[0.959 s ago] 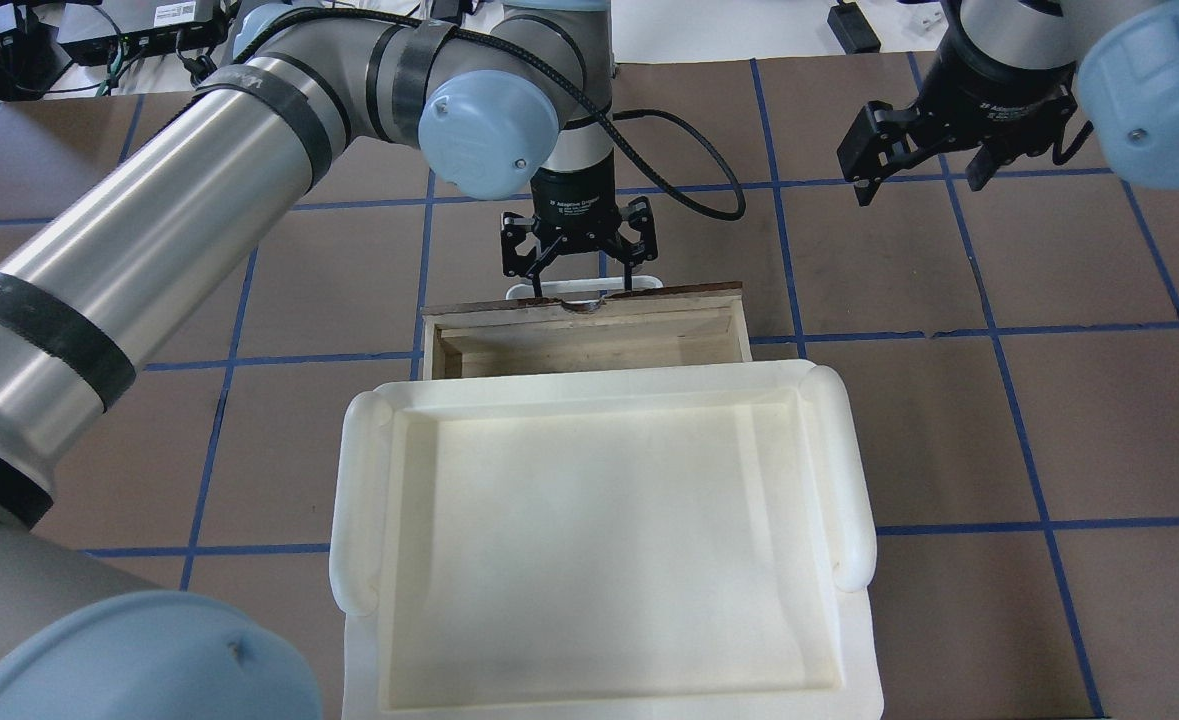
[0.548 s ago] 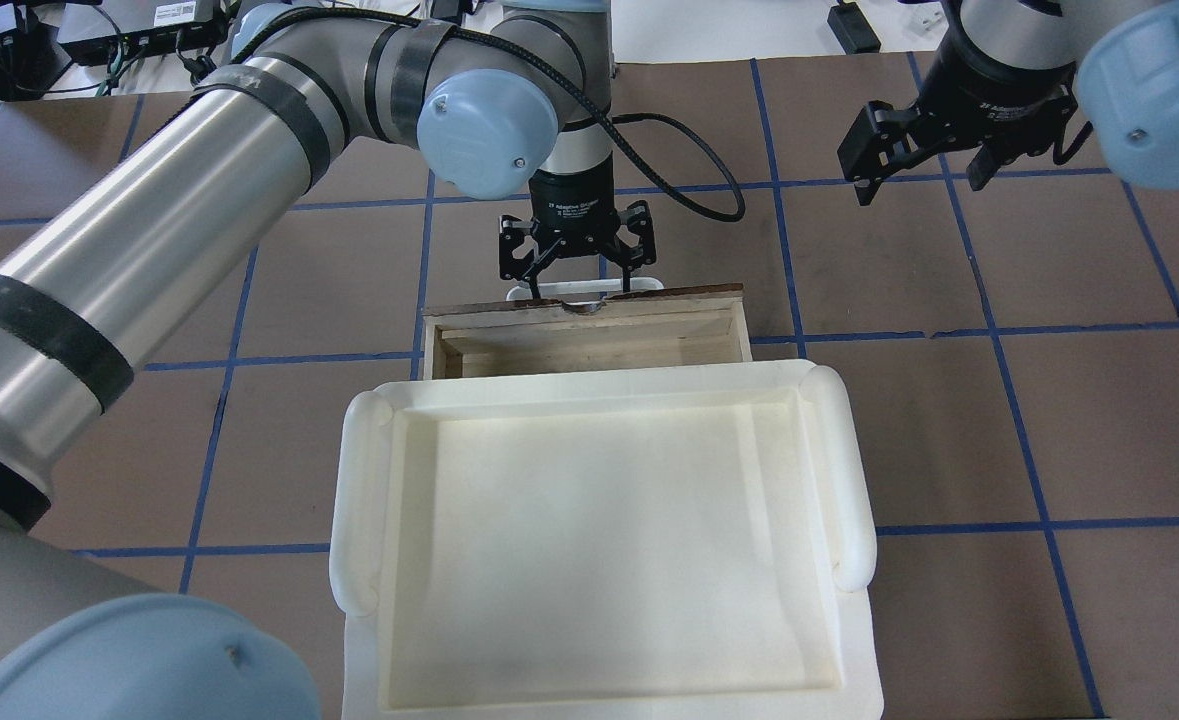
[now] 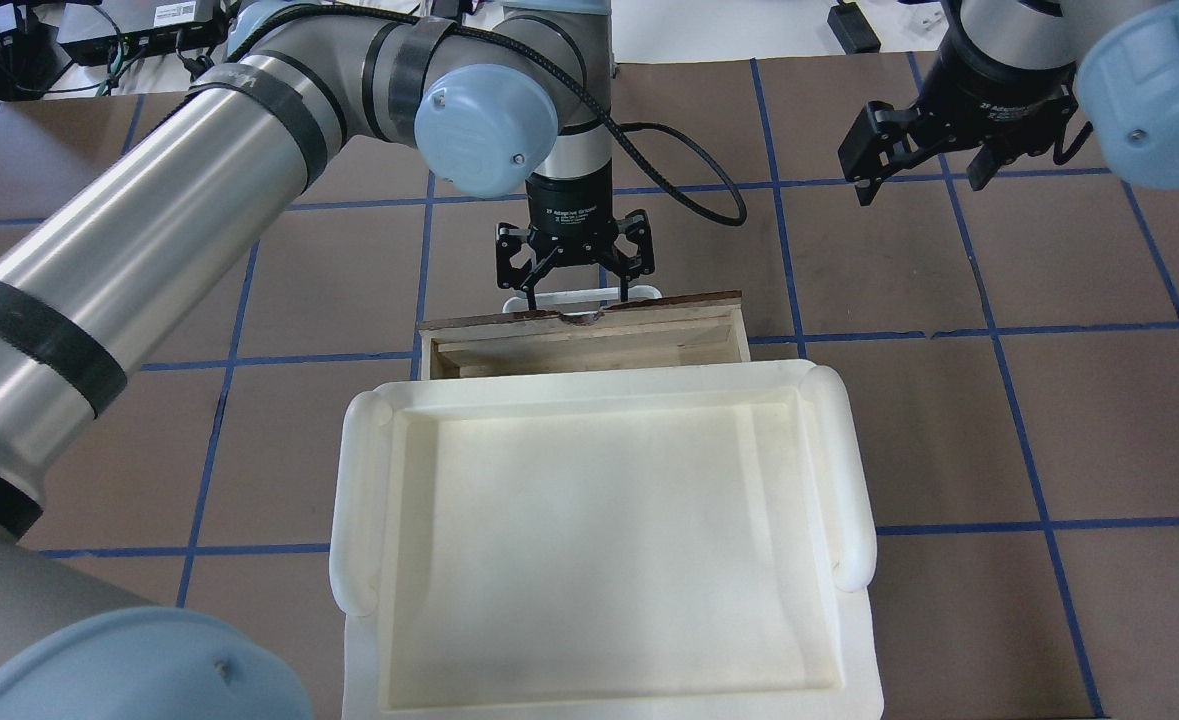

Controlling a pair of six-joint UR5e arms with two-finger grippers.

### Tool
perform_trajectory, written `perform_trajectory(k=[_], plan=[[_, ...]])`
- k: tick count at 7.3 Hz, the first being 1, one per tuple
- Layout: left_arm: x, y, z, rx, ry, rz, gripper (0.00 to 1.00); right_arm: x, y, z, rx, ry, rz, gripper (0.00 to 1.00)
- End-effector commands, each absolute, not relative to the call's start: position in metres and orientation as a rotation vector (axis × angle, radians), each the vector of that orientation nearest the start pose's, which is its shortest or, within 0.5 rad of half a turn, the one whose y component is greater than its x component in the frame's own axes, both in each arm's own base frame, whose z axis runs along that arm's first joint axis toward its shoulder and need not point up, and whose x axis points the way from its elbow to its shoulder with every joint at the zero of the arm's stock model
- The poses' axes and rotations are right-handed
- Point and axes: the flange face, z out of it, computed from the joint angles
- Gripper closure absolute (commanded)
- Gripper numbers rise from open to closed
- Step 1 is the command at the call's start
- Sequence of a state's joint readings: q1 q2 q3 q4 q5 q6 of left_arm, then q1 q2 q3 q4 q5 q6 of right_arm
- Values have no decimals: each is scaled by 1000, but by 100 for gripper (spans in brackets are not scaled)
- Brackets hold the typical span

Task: Put scissors in drawer and close it
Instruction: 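Push the drawer front with the left gripper away from the robot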

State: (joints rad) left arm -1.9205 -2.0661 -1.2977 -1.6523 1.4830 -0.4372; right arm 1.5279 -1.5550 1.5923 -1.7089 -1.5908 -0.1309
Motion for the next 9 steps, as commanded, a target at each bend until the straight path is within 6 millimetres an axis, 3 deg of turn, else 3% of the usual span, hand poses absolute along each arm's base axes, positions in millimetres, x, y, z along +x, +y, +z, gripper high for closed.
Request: perform_trajectory(k=[1,9], plan=[[-355,-560,326,-156,3056,505,0,109,-513,484,-137,3163,-157,0],[-353,-543,318,-167,3027,626,0,108,-512,478,-134,3166,-140,0]])
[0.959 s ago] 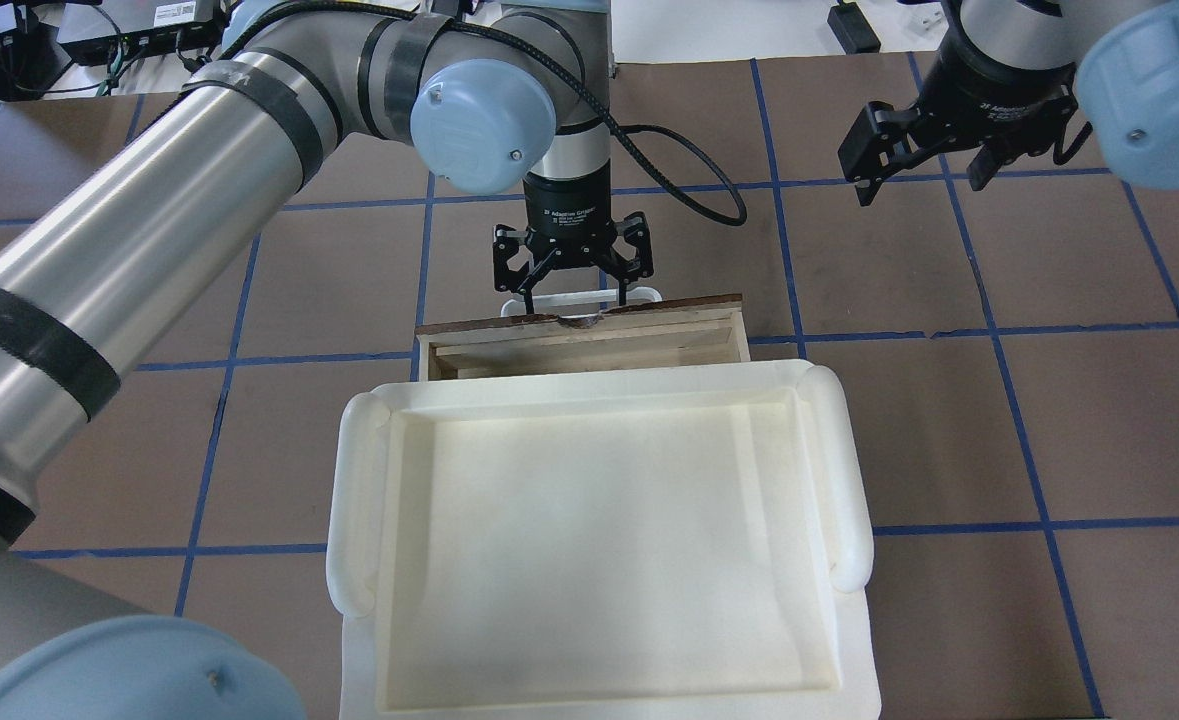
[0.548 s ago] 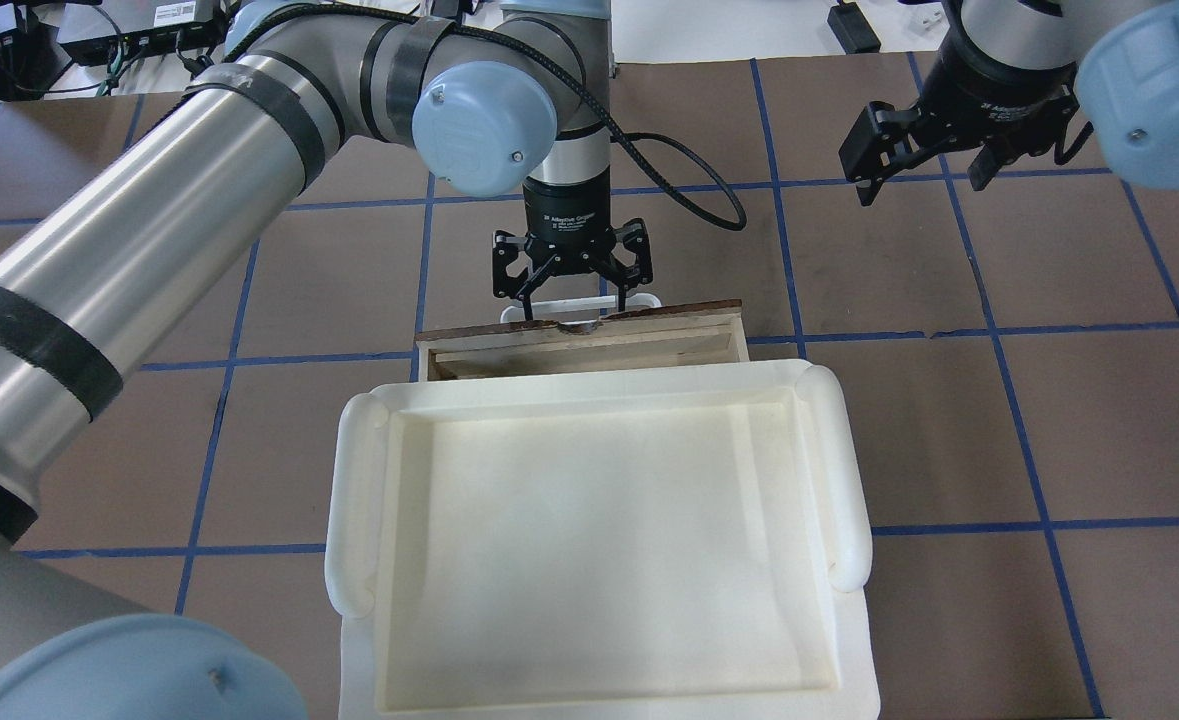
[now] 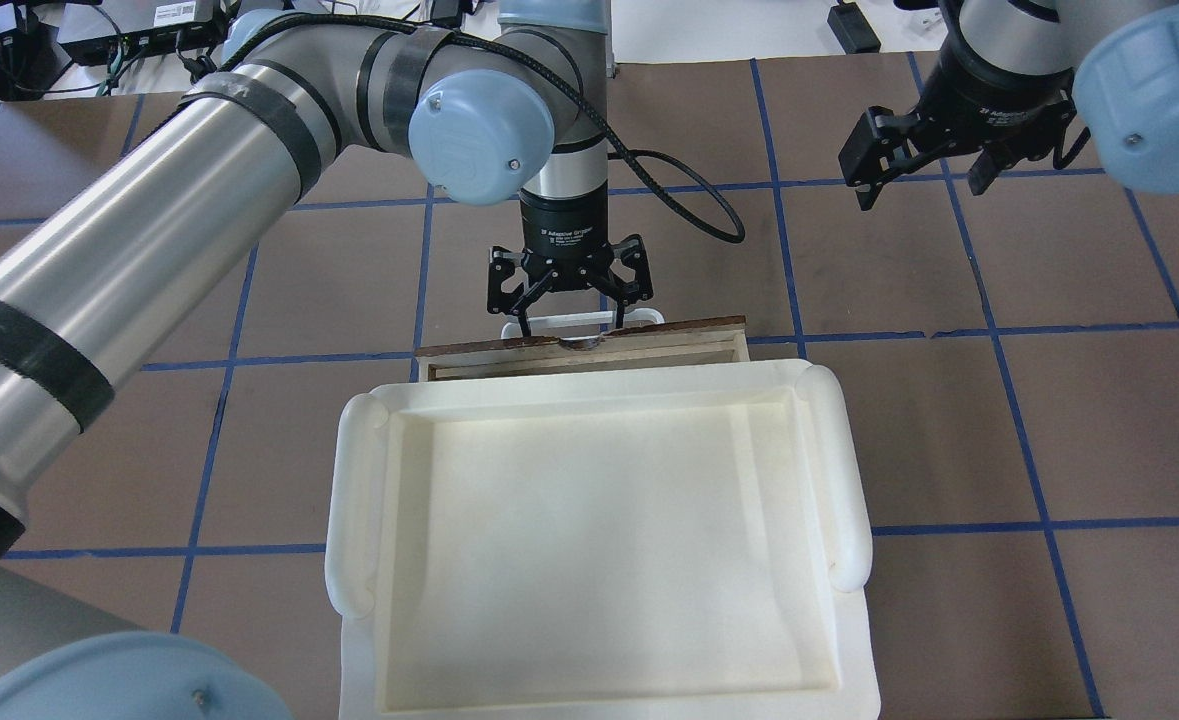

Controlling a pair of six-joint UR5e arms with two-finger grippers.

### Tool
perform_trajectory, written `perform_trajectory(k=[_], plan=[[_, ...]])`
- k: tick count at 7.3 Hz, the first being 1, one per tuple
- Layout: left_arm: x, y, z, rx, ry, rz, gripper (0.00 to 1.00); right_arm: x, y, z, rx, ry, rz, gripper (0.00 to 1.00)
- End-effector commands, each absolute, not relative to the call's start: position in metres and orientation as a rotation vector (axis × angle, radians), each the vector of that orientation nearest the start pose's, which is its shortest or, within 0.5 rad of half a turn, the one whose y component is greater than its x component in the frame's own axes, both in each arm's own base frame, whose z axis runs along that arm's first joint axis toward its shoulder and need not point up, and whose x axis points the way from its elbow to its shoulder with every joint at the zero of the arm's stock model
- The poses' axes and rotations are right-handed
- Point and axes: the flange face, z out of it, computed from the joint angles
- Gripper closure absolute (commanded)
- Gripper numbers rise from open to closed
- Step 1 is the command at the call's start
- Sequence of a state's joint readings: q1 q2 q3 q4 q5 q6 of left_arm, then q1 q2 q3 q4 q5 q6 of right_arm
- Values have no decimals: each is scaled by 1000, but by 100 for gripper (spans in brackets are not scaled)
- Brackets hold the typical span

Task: Put scissors in drawer and close it
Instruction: 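Push the drawer front with the left gripper away from the robot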

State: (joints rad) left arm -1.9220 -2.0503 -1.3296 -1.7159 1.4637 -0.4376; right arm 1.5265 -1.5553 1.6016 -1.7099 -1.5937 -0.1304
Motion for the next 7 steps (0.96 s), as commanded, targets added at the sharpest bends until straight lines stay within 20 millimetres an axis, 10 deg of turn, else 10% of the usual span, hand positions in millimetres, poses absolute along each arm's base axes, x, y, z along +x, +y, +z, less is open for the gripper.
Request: perform_trajectory(k=[1,7], plan=[[-353,-541,317,-172,3019,640,0,108,-512,478,-134,3166,-140,0],[-357,-529,305,-262,2960,761,0,108,-512,478,-132,3167,-142,0]])
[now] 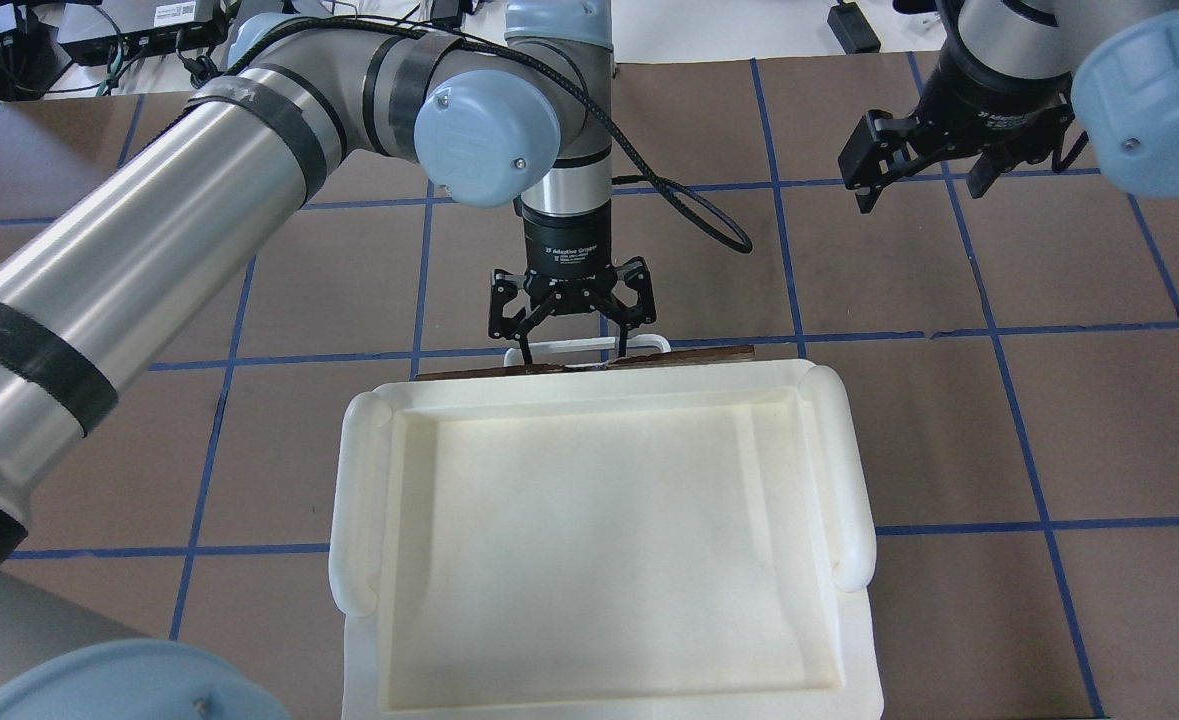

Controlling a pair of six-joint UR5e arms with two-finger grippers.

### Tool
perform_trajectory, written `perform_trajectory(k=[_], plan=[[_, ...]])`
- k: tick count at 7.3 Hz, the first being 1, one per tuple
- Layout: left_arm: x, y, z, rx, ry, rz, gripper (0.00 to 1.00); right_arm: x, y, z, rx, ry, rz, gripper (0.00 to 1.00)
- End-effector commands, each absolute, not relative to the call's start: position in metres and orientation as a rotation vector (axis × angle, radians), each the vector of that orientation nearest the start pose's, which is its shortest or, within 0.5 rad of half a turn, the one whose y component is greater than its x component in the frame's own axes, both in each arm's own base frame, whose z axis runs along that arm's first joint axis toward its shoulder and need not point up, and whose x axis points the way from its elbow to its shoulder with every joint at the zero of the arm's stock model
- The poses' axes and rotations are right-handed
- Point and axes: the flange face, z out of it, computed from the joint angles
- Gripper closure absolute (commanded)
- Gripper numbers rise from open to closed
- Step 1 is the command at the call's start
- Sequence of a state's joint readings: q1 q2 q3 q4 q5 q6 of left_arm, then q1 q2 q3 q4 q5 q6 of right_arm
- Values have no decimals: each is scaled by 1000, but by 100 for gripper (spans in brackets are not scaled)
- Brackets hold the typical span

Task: Put scissors in drawer and close it
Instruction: 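Push the drawer front with the left gripper away from the robot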

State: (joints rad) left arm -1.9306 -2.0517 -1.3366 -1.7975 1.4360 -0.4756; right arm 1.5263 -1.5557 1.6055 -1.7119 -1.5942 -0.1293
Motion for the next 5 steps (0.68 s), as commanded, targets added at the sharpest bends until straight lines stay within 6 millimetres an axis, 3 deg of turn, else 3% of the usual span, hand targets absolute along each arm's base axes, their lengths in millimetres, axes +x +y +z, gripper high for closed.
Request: perform_trajectory(k=[1,5], plan=[[-356,-527,304,-263,2948,780,0,108,-512,477,-132,3166,-140,0],[-355,-509,304,-332,2919,882,0,107,-512,477,-134,3176,-139,0]])
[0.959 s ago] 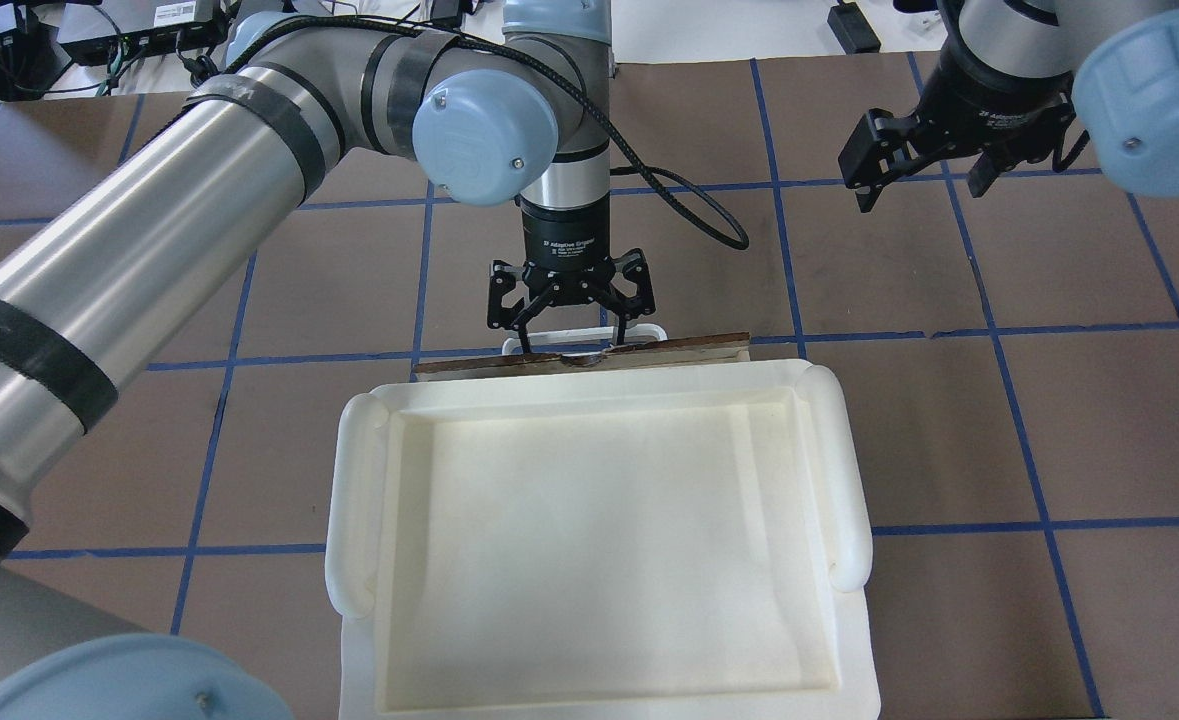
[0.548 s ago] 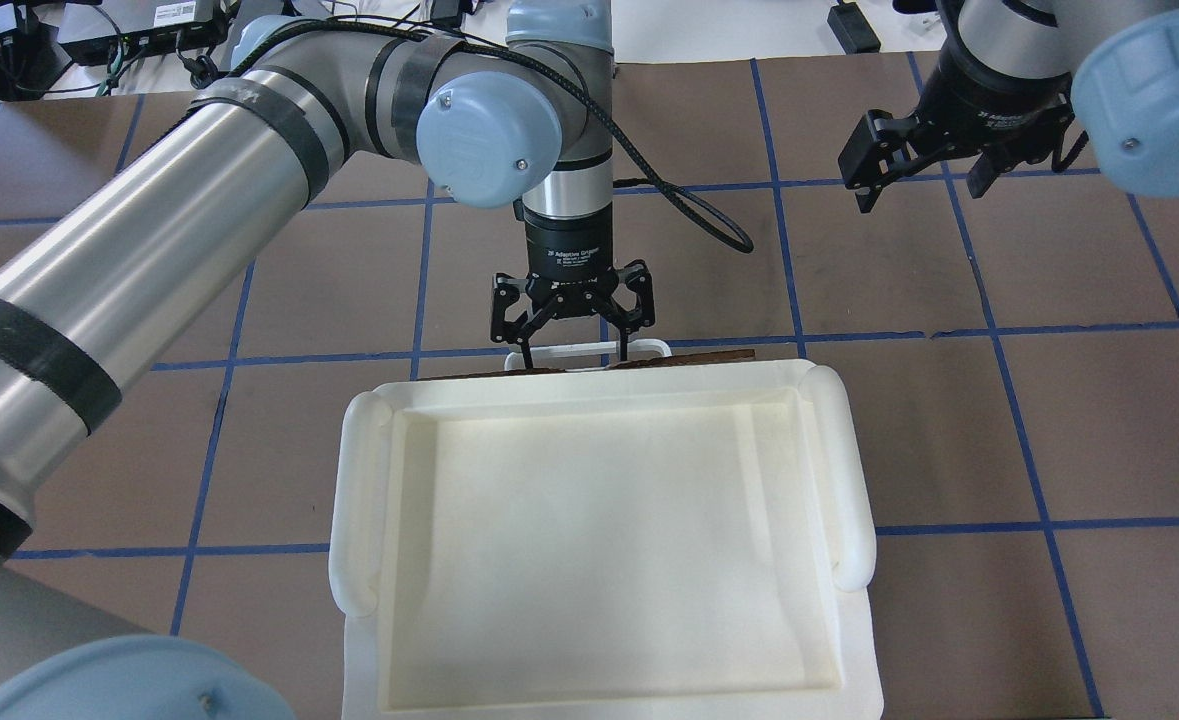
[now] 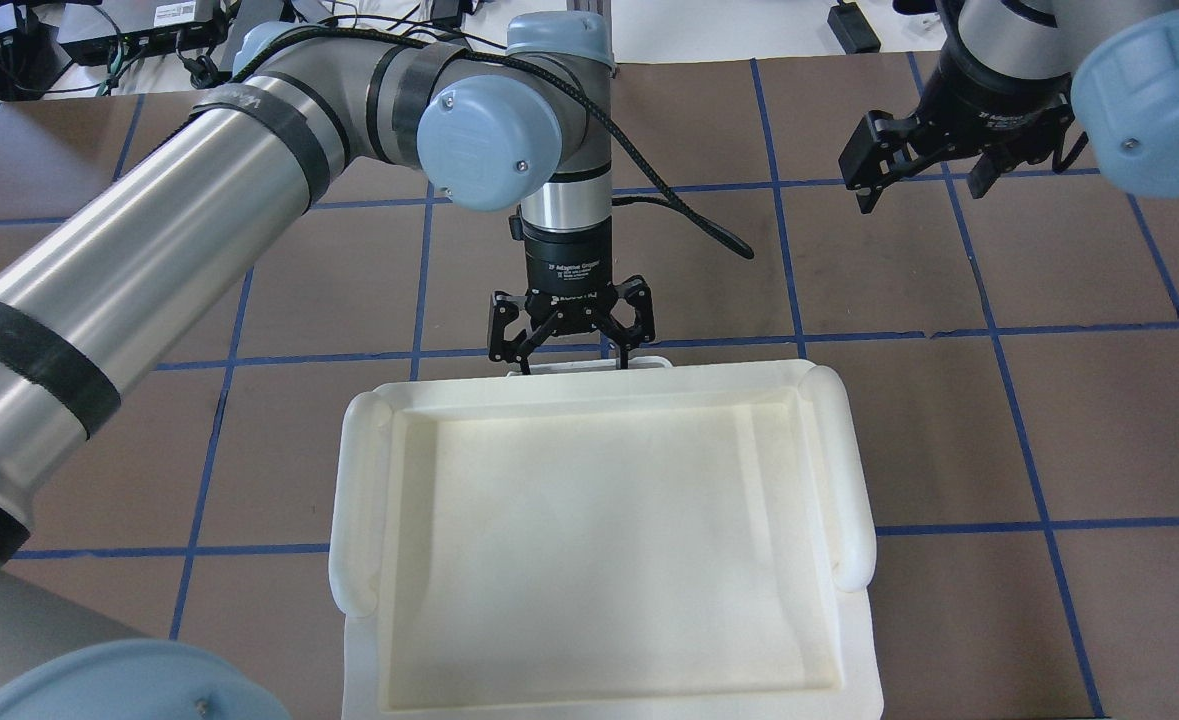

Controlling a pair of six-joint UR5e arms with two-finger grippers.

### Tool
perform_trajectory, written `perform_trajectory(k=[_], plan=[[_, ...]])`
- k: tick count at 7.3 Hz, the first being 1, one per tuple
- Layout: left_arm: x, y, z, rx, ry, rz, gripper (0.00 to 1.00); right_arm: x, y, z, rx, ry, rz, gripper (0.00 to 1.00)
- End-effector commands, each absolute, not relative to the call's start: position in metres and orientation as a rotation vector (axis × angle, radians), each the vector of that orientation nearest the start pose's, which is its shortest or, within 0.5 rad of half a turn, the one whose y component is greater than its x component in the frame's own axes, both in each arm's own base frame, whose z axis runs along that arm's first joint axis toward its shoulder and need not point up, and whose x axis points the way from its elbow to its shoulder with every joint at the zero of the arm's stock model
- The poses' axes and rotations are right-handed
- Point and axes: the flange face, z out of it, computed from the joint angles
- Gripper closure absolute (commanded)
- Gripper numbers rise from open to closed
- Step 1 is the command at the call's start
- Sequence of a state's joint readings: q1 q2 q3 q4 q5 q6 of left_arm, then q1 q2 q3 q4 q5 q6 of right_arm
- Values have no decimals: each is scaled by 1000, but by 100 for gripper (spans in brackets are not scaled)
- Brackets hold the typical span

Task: Put scissors in drawer and close it
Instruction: 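Push the drawer front with the left gripper away from the robot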

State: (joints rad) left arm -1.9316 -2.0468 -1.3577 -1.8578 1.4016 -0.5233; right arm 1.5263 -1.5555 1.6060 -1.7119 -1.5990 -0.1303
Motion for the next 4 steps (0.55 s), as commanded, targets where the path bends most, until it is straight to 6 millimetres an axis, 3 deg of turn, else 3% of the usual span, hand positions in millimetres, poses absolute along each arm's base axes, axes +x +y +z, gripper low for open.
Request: perform_trajectory(k=[1,4], plan=[[-355,-508,304,-335,2917,893,0,107,-512,477,-134,3176,-139,0],[-357,-509,294,-379,2897,928,0,107,-511,472,-132,3177,-124,0]])
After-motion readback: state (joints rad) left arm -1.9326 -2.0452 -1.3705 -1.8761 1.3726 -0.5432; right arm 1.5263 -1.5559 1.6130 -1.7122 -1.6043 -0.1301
